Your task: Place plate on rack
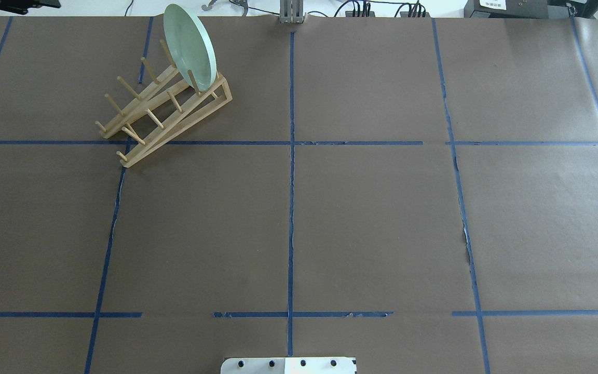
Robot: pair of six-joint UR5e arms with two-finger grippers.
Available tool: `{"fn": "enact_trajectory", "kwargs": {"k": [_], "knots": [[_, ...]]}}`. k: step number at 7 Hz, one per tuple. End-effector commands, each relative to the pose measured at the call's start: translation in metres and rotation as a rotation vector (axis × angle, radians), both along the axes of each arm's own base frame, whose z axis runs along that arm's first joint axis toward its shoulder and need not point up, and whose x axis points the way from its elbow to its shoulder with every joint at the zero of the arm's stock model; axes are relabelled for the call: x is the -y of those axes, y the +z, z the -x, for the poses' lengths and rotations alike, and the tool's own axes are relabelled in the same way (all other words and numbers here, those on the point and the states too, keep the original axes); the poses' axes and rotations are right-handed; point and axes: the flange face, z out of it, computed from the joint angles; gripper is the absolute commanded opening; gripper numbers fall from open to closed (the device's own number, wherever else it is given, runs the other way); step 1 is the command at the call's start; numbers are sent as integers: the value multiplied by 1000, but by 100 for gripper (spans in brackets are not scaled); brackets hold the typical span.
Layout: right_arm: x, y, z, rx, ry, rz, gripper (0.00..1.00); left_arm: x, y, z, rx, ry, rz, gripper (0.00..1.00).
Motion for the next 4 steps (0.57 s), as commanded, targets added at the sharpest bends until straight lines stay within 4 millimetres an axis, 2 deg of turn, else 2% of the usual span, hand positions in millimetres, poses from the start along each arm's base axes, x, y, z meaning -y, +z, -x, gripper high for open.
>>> {"fn": "enact_trajectory", "kwargs": {"k": [1,2,3,4], "knots": [[0,0,0,0,0,0,100,-18,66,79,378,246,-29,100],[0,0,0,0,0,0,100,-42,125,130,452,306,-45,100],[0,0,0,0,0,0,100,-78,192,166,447,420,-76,100],[0,0,0,0,0,0,100,-115,271,210,394,475,-48,100]]}}
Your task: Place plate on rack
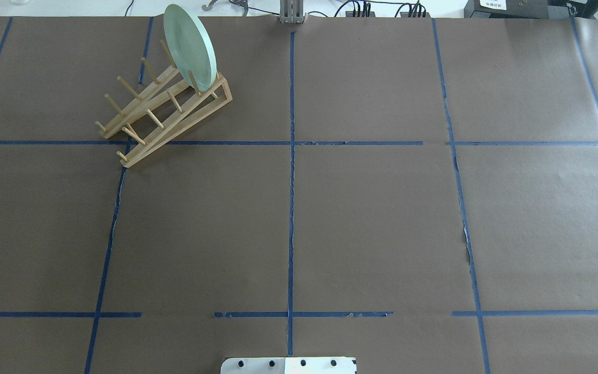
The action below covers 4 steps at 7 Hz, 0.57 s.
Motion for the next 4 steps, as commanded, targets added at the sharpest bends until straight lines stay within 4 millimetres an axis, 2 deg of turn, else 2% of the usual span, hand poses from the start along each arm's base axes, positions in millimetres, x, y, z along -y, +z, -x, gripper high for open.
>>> {"fn": "enact_trajectory", "kwargs": {"k": [1,2,3,4], "knots": [[0,-1,0,0,0,-2,100,-84,140,58,-60,97,99,100],[0,0,0,0,0,0,100,-102,157,56,-65,95,138,100],[0,0,0,0,0,0,100,-107,164,55,-76,92,168,100],[0,0,0,0,0,0,100,-109,157,55,-88,67,230,100]]}}
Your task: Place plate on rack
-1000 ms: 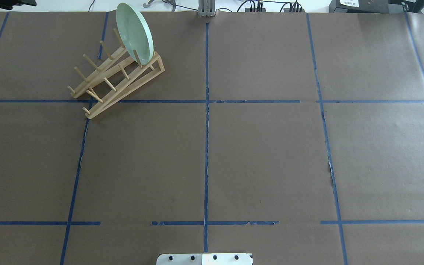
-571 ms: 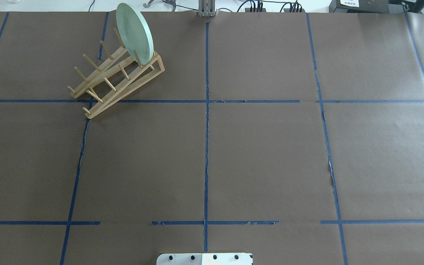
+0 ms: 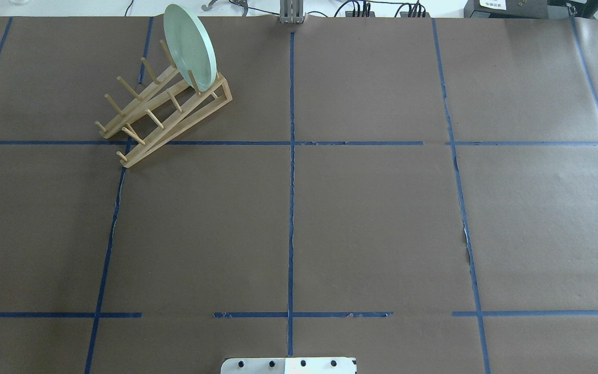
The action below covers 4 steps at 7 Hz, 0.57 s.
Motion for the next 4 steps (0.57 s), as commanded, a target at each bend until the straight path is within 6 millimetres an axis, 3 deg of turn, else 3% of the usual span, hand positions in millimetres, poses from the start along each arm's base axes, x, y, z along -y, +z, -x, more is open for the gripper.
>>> {"fn": "enact_trajectory", "kwargs": {"k": [1,4], "knots": [[0,0,0,0,0,0,100,-13,-3,0,-2,-18,56,100],[0,0,0,0,0,0,100,-16,11,-2,-12,-15,65,100]]}}
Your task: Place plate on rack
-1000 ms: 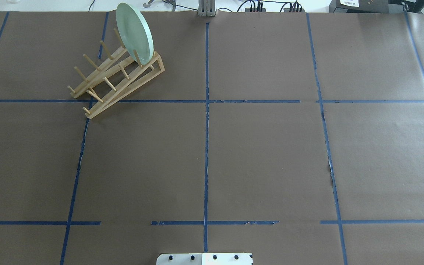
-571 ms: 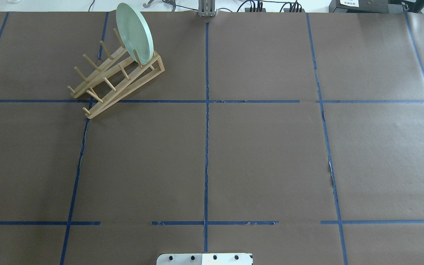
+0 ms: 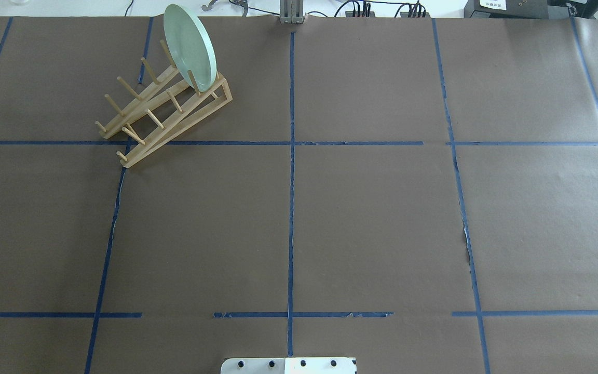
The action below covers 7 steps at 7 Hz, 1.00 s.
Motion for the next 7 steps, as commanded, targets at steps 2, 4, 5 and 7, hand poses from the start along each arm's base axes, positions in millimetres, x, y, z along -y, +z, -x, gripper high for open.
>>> {"fn": "enact_trajectory", "kwargs": {"k": [2,4,5,7], "knots": [[0,0,0,0,0,0,100,0,2,-1,-2,1,2,100],[0,0,0,0,0,0,100,4,1,0,8,1,4,100],[0,0,0,0,0,0,100,5,-1,1,9,0,1,100],[0,0,0,0,0,0,100,4,1,1,7,3,2,100]]}}
